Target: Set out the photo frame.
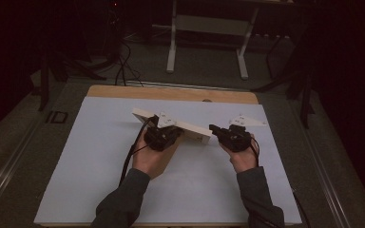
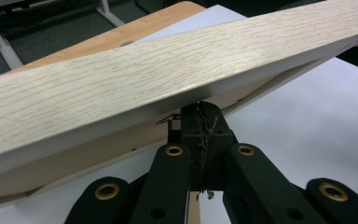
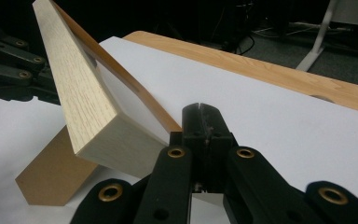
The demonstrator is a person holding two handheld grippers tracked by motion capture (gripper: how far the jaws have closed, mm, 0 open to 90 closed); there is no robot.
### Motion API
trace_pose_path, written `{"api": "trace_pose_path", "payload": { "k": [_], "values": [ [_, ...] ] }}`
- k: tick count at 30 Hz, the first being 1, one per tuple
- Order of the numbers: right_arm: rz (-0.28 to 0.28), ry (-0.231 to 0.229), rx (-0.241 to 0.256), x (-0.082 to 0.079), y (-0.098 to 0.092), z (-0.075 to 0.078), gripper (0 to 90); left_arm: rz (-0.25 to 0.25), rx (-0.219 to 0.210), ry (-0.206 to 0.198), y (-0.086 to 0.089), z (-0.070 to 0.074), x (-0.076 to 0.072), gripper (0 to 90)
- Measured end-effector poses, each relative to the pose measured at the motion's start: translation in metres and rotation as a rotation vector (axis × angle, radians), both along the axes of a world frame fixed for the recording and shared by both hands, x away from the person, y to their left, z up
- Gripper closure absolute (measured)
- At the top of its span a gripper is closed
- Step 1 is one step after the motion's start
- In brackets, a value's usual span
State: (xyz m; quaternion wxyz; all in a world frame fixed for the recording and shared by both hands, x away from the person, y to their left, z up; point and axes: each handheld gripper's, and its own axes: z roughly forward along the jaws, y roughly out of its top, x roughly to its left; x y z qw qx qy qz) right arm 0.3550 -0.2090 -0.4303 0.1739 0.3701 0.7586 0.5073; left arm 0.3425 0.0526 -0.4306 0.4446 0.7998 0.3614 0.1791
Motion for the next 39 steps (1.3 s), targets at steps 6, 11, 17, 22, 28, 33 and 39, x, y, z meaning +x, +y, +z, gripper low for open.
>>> {"api": "trace_pose_path", "payload": {
  "k": [6, 11, 17, 22, 28, 33, 39],
  "values": [
    [0.02, -0.001, -0.014, -0.001, 0.002, 0.002, 90.0, 0.009, -0.008, 0.005, 0.001, 0.0, 0.002, 89.8],
    [0.035, -0.001, -0.015, -0.003, 0.004, 0.002, 90.0, 0.007, -0.005, 0.007, 0.0, -0.001, 0.003, 89.8],
    [0.054, -0.004, -0.019, -0.007, 0.007, 0.002, 90.0, 0.01, -0.007, 0.014, 0.002, -0.003, 0.006, 89.8],
    [0.067, -0.008, -0.025, -0.009, 0.008, 0.003, 90.0, 0.013, -0.004, 0.015, 0.003, -0.004, 0.007, 89.8],
    [0.091, -0.009, -0.038, -0.011, 0.01, 0.003, 90.0, 0.01, -0.008, 0.015, 0.006, -0.004, 0.011, 89.8],
    [0.128, -0.009, -0.064, -0.013, 0.012, 0.002, 90.0, 0.024, -0.014, 0.018, 0.008, -0.003, 0.015, 89.8],
    [0.152, -0.015, -0.074, -0.013, 0.013, 0.0, 90.0, 0.018, -0.014, 0.021, 0.008, -0.005, 0.017, 89.8]
  ]
}}
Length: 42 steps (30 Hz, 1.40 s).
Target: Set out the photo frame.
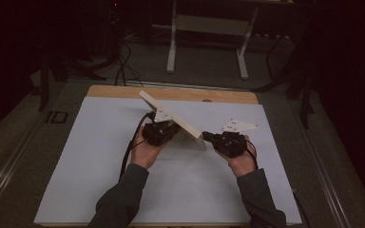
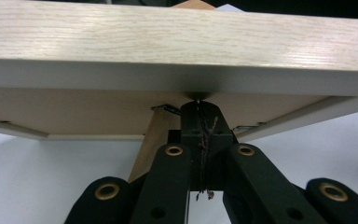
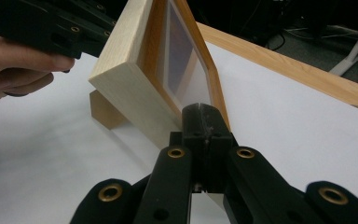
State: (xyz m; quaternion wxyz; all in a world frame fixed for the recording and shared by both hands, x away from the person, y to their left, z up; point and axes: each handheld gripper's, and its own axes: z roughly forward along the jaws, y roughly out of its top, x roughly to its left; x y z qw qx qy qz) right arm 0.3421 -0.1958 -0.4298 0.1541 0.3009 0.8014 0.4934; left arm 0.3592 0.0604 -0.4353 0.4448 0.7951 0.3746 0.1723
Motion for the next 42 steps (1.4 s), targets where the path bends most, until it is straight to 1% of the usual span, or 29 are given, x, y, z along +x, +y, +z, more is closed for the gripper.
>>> {"api": "trace_pose_path", "payload": {
  "k": [4, 6, 10, 15, 16, 26, 28, 30, 32, 42],
  "values": [
    [0.0, 0.0, -0.006, 0.001, 0.0, 0.0, 90.0, -0.004, 0.001, 0.001, -0.001, -0.001, 0.0, 89.8],
    [-0.004, -0.004, -0.022, 0.002, 0.002, 0.001, 90.0, -0.007, 0.0, 0.002, -0.001, 0.0, 0.001, 89.8],
    [-0.008, -0.004, -0.034, 0.005, 0.004, 0.001, 90.0, -0.007, 0.002, 0.003, -0.001, 0.0, 0.001, 89.8],
    [-0.007, 0.003, -0.033, 0.012, 0.009, -0.001, 90.0, -0.008, 0.005, 0.003, 0.0, 0.0, 0.001, 89.8],
    [-0.002, 0.009, -0.027, 0.014, 0.01, -0.002, 90.0, -0.008, 0.006, 0.004, 0.0, 0.0, 0.001, 89.8],
    [0.018, 0.036, -0.017, 0.022, 0.017, -0.006, 90.0, -0.012, 0.011, 0.002, 0.001, 0.0, 0.002, 89.8],
    [0.021, 0.039, -0.015, 0.022, 0.017, -0.007, 90.0, -0.012, 0.009, 0.001, 0.001, 0.0, 0.003, 89.8],
    [0.026, 0.045, -0.013, 0.023, 0.018, -0.007, 90.0, -0.008, 0.02, 0.0, 0.001, 0.0, 0.004, 89.7],
    [0.032, 0.047, -0.012, 0.024, 0.018, -0.008, 90.0, -0.003, 0.022, 0.005, 0.002, -0.001, 0.006, 89.8],
    [0.056, 0.043, -0.032, 0.018, 0.022, -0.008, 90.0, 0.014, 0.021, 0.018, 0.004, -0.005, 0.011, 89.9]
  ]
}}
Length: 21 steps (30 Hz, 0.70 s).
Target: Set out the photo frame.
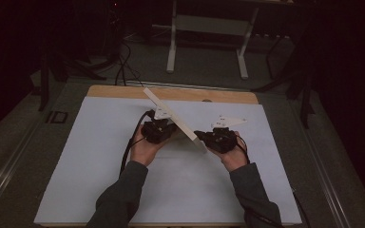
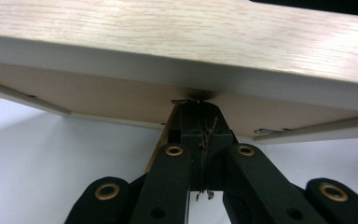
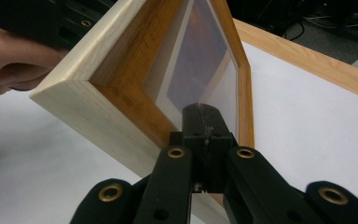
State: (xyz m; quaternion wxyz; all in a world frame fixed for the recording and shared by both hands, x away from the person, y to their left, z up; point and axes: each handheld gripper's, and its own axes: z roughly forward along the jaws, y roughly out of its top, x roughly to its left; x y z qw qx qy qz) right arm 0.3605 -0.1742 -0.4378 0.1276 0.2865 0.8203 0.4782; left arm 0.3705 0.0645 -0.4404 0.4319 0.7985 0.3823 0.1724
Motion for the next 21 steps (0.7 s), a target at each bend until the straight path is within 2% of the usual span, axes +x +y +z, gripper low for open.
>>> {"api": "trace_pose_path", "payload": {
  "k": [16, 21],
  "values": [
    [0.027, -0.007, -0.016, -0.008, 0.003, 0.002, 90.0, -0.02, 0.005, -0.006, -0.001, 0.0, 0.001, 90.0],
    [0.042, -0.011, -0.023, -0.011, 0.005, 0.003, 90.0, -0.021, -0.007, 0.003, -0.001, 0.0, 0.002, 90.0]
  ]
}}
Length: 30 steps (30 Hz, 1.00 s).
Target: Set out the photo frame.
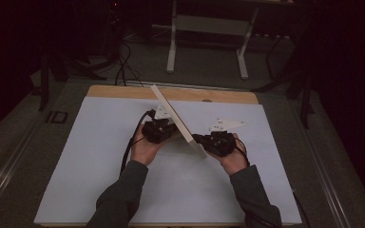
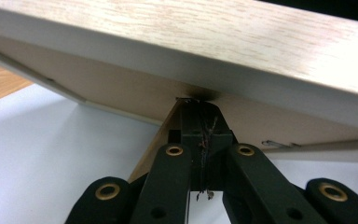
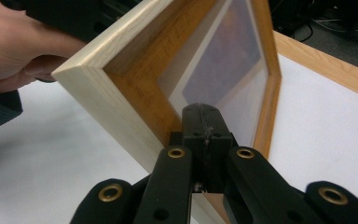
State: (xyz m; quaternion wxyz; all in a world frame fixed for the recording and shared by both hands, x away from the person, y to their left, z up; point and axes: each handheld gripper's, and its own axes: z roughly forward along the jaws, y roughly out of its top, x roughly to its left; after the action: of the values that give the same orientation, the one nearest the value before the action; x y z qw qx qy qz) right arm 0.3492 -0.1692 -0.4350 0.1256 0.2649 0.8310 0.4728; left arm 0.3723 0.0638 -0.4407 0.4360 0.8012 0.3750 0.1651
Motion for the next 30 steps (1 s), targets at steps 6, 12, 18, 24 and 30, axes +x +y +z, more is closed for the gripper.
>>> {"api": "trace_pose_path", "payload": {
  "k": [6, 12, 18, 24, 30],
  "values": [
    [0.02, -0.007, -0.002, -0.003, 0.003, 0.0, 90.0, -0.003, -0.024, 0.011, 0.001, -0.001, 0.001, 90.0],
    [0.032, -0.011, -0.006, -0.006, 0.005, 0.001, 90.0, -0.029, -0.043, 0.009, 0.0, 0.001, -0.002, 90.0],
    [0.058, -0.014, -0.017, -0.009, 0.01, 0.001, 90.0, -0.039, -0.064, 0.017, 0.0, 0.0, -0.001, 90.0],
    [0.06, -0.015, -0.02, -0.01, 0.011, 0.001, 90.0, -0.064, -0.06, 0.009, 0.001, 0.001, -0.004, 90.0],
    [0.068, -0.015, -0.024, -0.011, 0.012, 0.001, 90.0, -0.081, -0.064, 0.002, -0.002, 0.001, -0.007, 90.0]
  ]
}}
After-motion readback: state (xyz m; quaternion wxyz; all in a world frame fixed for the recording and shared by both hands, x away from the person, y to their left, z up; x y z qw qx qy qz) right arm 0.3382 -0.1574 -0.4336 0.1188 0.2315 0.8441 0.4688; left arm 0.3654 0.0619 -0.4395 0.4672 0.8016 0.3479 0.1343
